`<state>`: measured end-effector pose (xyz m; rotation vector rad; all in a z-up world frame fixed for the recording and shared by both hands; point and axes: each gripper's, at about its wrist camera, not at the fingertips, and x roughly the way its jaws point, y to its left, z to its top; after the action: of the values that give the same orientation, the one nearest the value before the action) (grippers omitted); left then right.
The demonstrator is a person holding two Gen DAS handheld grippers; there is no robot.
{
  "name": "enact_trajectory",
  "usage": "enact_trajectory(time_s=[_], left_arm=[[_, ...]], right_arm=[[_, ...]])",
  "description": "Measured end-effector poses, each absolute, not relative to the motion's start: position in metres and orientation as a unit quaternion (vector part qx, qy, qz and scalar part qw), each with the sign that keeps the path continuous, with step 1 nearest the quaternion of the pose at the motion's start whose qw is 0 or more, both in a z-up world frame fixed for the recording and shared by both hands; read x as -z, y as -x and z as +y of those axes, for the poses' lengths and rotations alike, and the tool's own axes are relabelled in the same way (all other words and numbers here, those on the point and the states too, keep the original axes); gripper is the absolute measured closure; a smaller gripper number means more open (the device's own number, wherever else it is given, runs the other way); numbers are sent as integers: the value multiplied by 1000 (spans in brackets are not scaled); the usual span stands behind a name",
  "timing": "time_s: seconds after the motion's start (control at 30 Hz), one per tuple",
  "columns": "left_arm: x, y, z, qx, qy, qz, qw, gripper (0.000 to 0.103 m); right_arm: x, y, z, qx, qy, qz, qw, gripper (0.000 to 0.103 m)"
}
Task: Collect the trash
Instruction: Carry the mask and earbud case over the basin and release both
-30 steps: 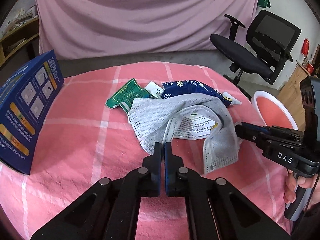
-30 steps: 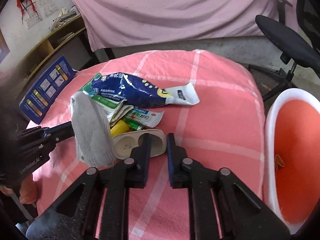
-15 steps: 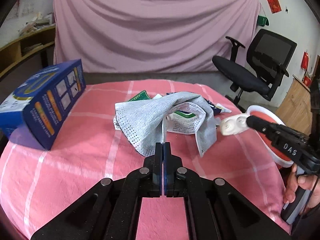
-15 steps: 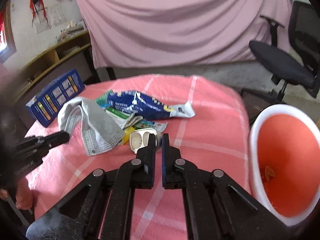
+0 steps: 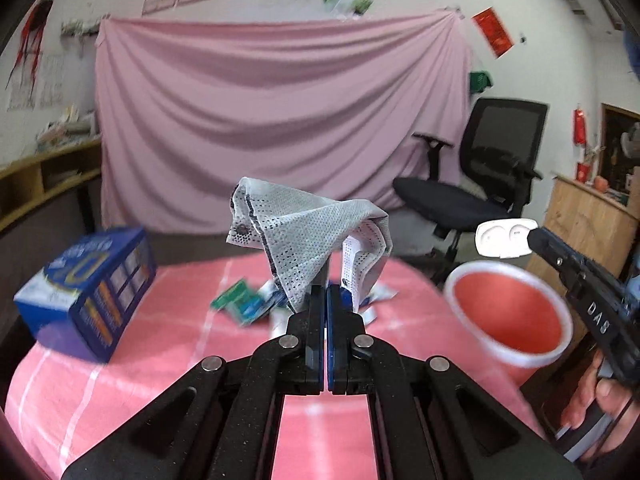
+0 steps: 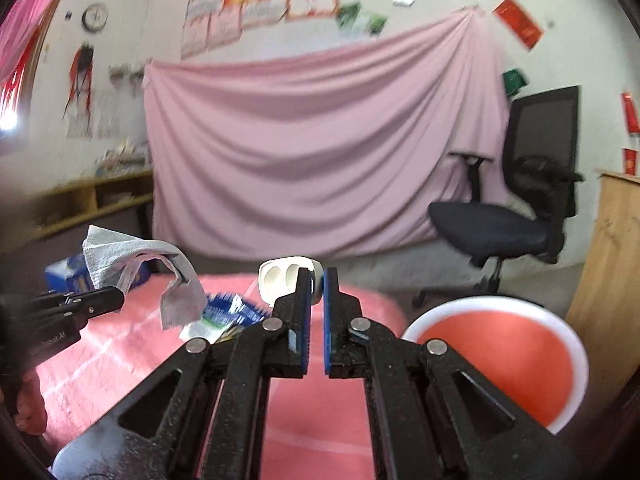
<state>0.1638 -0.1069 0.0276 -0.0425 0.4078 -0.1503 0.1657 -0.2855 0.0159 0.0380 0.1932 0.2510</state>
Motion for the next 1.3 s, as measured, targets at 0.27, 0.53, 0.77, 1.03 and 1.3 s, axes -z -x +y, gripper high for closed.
enact_trajectory(time_s=[0.27,0.53,0.77,1.03,1.3], left_arm=[[-54,-170,-164,142,15,149,978,103],[-55,-190,-233,212,-2,144,967,103],[-45,-214,-286,252,-18,175,951,103],[-20,-233,-309,275,-29,252,927,103],[-4,-265,-307,280,-11,333,900,103]], right_arm=[[-37,-144,-332,-46,-42,20,998,77],[-41,-138,-380,32,-77,6,997,77],[-32,-141,-413,87,-86,38,992,77],[-4,-167,-441,105,-120,143,977,77],[15,-185,-452,96,-143,206,963,77]])
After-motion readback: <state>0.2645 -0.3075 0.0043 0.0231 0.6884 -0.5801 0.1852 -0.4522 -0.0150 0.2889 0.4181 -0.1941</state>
